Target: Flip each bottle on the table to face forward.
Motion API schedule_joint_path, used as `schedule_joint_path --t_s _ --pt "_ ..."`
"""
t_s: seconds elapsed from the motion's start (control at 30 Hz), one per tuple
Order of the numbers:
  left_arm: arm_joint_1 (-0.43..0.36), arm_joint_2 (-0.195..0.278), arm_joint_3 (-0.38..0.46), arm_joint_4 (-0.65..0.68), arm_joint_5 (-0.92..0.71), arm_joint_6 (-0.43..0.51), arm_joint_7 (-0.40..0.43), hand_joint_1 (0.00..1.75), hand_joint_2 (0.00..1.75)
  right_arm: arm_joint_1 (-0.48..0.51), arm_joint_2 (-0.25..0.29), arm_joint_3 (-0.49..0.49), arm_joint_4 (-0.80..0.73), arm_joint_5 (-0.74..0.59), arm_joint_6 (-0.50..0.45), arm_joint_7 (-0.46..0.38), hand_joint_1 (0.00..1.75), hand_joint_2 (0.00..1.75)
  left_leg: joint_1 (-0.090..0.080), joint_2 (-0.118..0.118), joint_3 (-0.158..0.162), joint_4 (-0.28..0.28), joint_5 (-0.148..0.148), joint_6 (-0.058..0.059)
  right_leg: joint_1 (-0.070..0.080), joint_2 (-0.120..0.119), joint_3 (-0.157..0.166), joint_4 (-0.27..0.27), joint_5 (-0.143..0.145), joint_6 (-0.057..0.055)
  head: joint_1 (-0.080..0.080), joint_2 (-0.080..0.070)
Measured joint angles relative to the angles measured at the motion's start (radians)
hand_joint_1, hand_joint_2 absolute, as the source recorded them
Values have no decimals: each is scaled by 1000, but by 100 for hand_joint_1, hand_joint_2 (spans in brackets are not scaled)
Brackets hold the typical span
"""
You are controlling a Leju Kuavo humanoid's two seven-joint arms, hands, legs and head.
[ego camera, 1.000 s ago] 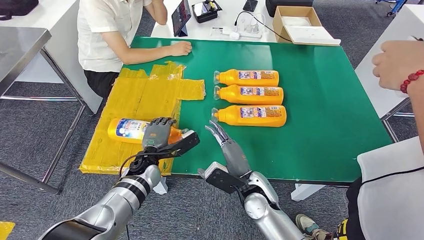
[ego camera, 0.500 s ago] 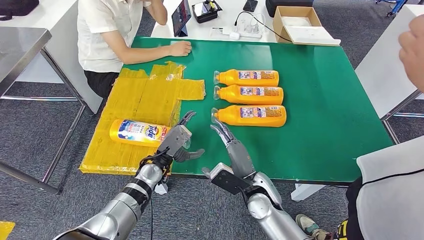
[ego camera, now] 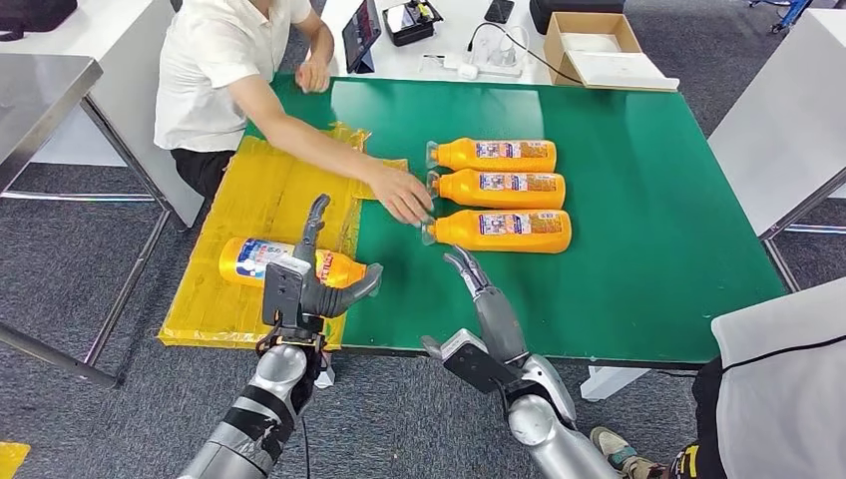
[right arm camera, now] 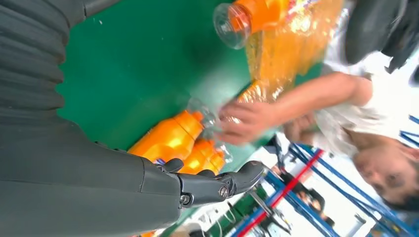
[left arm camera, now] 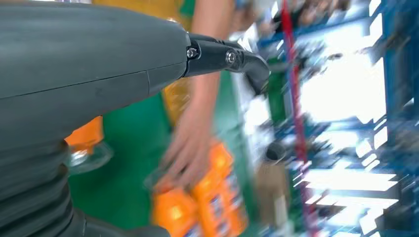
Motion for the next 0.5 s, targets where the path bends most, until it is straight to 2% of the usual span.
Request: schedule_joint_path --t_s 0.1,0.17,0.3,0.5 --pt "60 0 -3 -96 111 87 -44 0 175 45 -19 -25 -55 -64 -7 -66 0 175 0 -1 0 0 0 0 0 0 0 0 0 0 0 0" --pt "109 3 -8 -165 179 131 -42 0 175 88 -41 -54 -108 -57 -33 -75 0 175 0 -1 0 0 0 0 0 -1 0 0 0 0 0 0" --pt "205 14 -36 -281 225 167 -35 0 175 149 -102 -133 -157 87 -155 -22 0 175 -1 -1 -1 0 -1 0 0 -1 0 -1 -1 0 0 0" --pt "289 32 -84 -390 196 208 -68 0 175 143 -179 -221 -115 233 -215 50 0 175 -1 -1 -1 0 -1 1 -1 -1 0 -1 0 1 -1 0"
